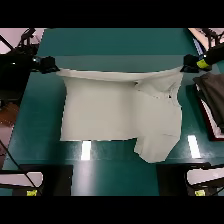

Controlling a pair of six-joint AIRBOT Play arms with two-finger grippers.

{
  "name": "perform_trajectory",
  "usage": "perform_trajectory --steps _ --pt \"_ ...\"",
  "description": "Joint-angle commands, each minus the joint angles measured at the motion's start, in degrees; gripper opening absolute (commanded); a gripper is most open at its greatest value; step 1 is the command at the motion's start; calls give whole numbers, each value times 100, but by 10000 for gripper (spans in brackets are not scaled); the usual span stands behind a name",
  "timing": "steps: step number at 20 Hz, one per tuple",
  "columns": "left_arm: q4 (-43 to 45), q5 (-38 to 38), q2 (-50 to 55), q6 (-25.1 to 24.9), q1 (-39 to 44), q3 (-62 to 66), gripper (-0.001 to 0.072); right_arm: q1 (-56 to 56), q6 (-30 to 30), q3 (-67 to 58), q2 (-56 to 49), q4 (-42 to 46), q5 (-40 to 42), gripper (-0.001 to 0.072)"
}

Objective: Fold the shirts.

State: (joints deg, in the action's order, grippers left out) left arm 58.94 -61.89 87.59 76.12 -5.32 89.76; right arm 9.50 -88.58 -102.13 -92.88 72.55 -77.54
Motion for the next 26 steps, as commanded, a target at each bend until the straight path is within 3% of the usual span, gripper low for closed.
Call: perform_trajectory --steps 1,5,10,16,22,23,24,25,26 --pt "-275 1427 275 -155 -2 -11 25 -57 -59 -96 -326 59 1281 17" --pt "-37 1416 275 -162 0 -13 24 -57 -46 -96 -326 103 1692 17" --pt "863 168 323 -164 0 -94 24 -59 28 527 -72 417 1045 17" --pt "719 74 323 -175 0 -1274 25 -57 33 2483 717 398 1657 17" --pt "468 -267 323 -258 0 -1517 34 -57 31 3274 1008 387 1687 23" --pt "468 -376 321 -238 0 -1517 314 -57 31 3296 1040 341 1644 28" --pt "470 -446 321 -131 0 -1517 605 -57 31 3268 1049 337 1528 153" --pt "468 -535 321 -46 -2 -1513 656 -57 31 3204 1045 343 1335 320" --pt "498 -632 310 -48 -9 -1510 656 -57 31 3123 1047 341 1093 343"
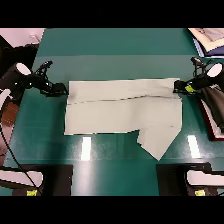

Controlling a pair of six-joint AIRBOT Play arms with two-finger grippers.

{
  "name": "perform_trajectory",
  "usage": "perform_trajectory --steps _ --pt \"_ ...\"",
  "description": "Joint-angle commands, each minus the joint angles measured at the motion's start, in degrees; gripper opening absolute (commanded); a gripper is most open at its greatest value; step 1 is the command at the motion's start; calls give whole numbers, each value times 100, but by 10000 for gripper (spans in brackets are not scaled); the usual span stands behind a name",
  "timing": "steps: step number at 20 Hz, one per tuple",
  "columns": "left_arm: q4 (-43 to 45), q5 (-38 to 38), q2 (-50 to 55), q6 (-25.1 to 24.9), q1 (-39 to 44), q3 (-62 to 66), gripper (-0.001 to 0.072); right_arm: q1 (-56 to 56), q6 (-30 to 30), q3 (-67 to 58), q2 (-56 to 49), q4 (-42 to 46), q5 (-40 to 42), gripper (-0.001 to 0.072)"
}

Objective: Fold the shirts.

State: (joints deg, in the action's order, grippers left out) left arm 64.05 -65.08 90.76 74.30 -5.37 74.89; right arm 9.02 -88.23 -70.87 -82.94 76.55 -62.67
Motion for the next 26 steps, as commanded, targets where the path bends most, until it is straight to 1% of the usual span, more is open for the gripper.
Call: perform_trajectory --steps 1,2,3,4,6,9,11,13,15,19,22,25,26 --pt "50 -437 -48 136 -20 -15 656 -7 4 -116 52 -44 -708 343" --pt "166 -616 -122 131 -50 -11 589 39 122 -249 59 -52 -1123 342" --pt "304 -789 -245 83 -90 -9 489 83 420 -315 120 -90 -1532 341" --pt "358 -968 -422 -2 -136 -59 493 146 726 -262 260 -247 -1886 340" --pt "369 -1097 -918 -125 -181 -457 493 341 979 66 658 -750 -2236 340" --pt "323 -925 -1836 -57 -181 -1685 492 603 1034 822 1386 -1257 -2009 339" --pt "160 -796 -2347 39 -181 -2535 492 660 1034 1259 1821 -1281 -1709 338" --pt "39 -562 -2763 72 -181 -3265 492 658 1034 1624 2192 -1320 -1517 314" --pt "-26 -433 -2905 74 -181 -3659 492 656 1036 1832 2433 -1421 -1425 314" --pt "-376 -68 -2892 72 -151 -3998 492 658 1036 1891 2667 -1403 -1423 315" --pt "-391 184 -2892 83 105 -4096 492 658 1036 1891 2811 -1401 -1423 314" --pt "-391 367 -2887 227 428 -4127 488 658 1036 1891 2944 -1397 -1429 314" --pt "-389 374 -2887 232 461 -4127 355 658 1036 1891 2986 -1386 -1449 314"
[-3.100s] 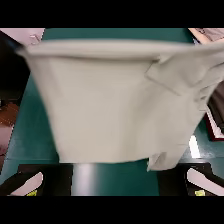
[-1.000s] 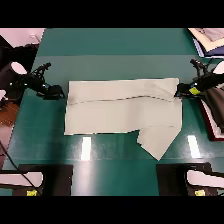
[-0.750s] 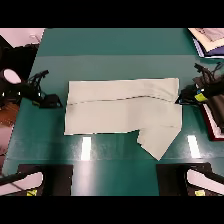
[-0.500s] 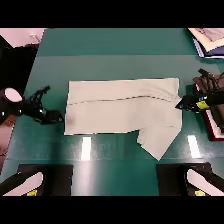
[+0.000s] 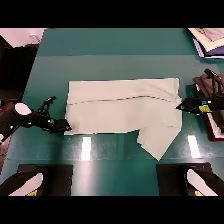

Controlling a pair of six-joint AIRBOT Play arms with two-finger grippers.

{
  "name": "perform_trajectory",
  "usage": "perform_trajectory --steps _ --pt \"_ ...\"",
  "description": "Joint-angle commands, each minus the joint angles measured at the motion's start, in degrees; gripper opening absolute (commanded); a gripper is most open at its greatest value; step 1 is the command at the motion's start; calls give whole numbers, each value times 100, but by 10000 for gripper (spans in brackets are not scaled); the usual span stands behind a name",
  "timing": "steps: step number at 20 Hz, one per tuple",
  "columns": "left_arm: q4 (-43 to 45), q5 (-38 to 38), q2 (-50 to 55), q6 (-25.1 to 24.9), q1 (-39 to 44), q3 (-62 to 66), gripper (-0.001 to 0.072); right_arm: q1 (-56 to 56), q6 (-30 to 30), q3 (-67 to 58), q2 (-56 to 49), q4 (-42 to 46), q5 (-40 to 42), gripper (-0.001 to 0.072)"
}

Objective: Fold the shirts.

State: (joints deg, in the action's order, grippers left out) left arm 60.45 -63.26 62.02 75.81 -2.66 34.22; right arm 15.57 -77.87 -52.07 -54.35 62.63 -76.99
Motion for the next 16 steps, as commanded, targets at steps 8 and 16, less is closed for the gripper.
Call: perform_trajectory --steps 8,16 --pt "-22 -205 -20 66 190 518 25 487 -138 1272 297 498 -780 315" --pt "-55 -131 -17 68 190 638 25 1683 -136 2806 619 330 -44 316"
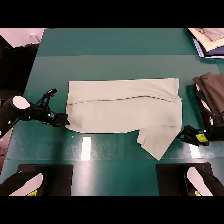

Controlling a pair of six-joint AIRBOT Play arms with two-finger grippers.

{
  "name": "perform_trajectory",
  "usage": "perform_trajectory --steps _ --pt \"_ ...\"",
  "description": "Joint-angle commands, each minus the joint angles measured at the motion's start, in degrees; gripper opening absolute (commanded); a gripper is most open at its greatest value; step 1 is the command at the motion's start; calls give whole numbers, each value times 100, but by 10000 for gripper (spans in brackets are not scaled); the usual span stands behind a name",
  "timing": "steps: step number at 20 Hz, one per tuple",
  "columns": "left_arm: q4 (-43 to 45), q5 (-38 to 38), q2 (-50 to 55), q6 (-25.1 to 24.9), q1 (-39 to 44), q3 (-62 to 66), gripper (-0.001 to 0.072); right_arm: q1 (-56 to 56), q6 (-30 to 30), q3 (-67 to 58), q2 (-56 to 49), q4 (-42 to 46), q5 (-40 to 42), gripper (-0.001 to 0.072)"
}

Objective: Fold the shirts.

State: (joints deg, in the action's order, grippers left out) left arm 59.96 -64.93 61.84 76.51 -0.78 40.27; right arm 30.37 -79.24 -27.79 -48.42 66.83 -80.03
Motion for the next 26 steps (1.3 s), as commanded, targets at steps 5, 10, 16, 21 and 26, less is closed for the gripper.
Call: perform_trajectory --steps 5,10,16,21,26 --pt "-24 39 -2 -4 2 33 25 -592 -33 83 -741 -328 629 314" --pt "-13 -116 -2 -55 2 33 25 -1180 -177 -70 -1294 -223 824 151" --pt "667 -793 -466 -129 2 317 24 -1266 -188 -304 -138 94 20 20" --pt "933 -1753 -1668 254 2 334 24 -1266 -485 -999 1451 828 -1344 19" --pt "750 -1412 -2076 455 2 365 24 -1270 -479 -1499 2236 772 -1069 19"
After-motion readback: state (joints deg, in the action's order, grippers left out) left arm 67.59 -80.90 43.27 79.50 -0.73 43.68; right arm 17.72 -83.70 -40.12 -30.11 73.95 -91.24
